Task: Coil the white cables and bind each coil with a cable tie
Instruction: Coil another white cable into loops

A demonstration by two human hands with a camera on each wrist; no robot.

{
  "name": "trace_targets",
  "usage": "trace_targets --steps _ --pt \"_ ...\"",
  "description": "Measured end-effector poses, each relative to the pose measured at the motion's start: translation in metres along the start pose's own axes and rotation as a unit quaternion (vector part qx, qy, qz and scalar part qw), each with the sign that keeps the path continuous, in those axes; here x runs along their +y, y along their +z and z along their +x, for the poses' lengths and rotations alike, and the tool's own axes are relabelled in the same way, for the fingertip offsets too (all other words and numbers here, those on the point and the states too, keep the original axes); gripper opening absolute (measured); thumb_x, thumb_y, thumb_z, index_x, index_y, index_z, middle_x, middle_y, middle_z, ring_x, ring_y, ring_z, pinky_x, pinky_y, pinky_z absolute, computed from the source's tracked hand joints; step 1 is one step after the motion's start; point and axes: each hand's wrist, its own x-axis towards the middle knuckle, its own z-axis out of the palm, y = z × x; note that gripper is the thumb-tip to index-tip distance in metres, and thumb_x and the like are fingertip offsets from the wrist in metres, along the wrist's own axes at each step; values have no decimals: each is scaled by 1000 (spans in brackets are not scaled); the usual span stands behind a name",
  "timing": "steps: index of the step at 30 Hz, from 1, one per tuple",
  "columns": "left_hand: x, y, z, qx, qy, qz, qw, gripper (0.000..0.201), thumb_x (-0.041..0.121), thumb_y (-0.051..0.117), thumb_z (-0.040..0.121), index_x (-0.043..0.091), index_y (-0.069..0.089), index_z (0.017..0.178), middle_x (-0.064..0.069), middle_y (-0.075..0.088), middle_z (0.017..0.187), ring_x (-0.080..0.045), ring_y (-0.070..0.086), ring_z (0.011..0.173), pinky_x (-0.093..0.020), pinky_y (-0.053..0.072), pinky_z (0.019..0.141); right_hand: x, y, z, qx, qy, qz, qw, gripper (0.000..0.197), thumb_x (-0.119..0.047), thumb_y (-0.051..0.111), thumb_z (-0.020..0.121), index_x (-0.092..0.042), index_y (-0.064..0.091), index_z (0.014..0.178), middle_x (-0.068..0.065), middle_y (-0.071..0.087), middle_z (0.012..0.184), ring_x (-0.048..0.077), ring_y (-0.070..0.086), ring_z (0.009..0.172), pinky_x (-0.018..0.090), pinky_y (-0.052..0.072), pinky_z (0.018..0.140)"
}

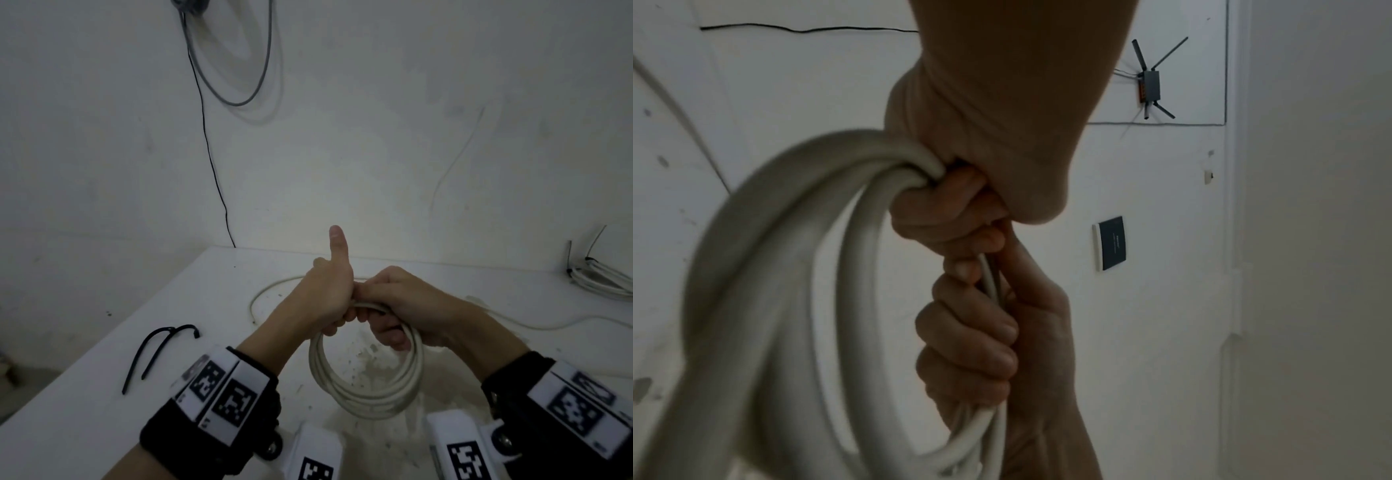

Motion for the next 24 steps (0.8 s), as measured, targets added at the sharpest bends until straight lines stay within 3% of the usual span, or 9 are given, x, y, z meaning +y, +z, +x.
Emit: trace_targets --steps 2,3,5,9,11,13,16,19,24 --pt "1 2 1 33 9 8 999 111 75 -5 78 -12 42 129 -3 47 47 -6 37 28 -13 28 33 1 1 0 2 -21 23 1000 42 -44 60 74 -5 52 62 -1 29 42 10 28 32 15 23 35" --pt "2 4 2 45 15 12 999 107 74 -3 79 -9 28 138 -4 49 51 -7 41 33 -13 29 33 2 2 -1 3 -33 31 999 42 -46 60 69 -6 53 61 -1 28 42 9 26 31 15 21 35" --pt "2 5 3 56 40 4 998 90 68 2 85 1 19 143 -6 52 57 -10 45 40 -15 32 33 5 3 -2 8 -52 47 998 39 -46 60 69 -9 55 56 -2 27 41 8 23 31 15 18 35" --pt "-10 -1 8 -13 92 -43 995 61 57 15 93 9 43 118 -6 59 67 -11 55 50 -24 49 49 11 -3 -4 46 -63 86 993 37 -39 57 78 -10 54 54 -3 27 40 7 23 30 11 21 34" --pt "-19 -6 4 -60 79 -99 990 53 50 24 96 6 51 109 -5 62 70 -11 61 57 -29 55 64 13 -8 -5 75 -64 114 989 35 -36 58 78 -9 49 58 -4 26 39 7 22 29 10 22 34" --pt "-29 -9 0 -103 57 -165 979 52 46 28 97 4 57 100 -4 60 65 -13 64 61 -32 56 69 14 -11 -4 91 -72 142 983 34 -34 57 77 -7 47 61 -5 25 38 6 22 28 9 22 34" --pt "-39 -13 -7 -191 22 -333 923 44 42 33 96 7 55 81 -1 47 50 -13 55 45 -26 50 49 14 -4 1 94 -84 174 977 33 -33 56 78 -6 45 63 -5 25 37 6 22 28 9 22 34" --pt "-44 -23 -14 -236 -7 -478 846 36 40 41 88 12 51 67 8 30 40 -2 29 26 -14 25 30 14 10 10 80 -90 187 975 33 -35 57 78 -6 46 65 -6 26 38 6 23 29 11 23 34" --pt "-67 -49 -25 -152 -21 -443 883 37 36 38 91 16 41 60 9 23 39 -2 19 26 -12 14 30 7 35 31 4 -53 101 993 35 -31 50 93 -7 50 68 -2 34 42 11 39 36 19 36 39"
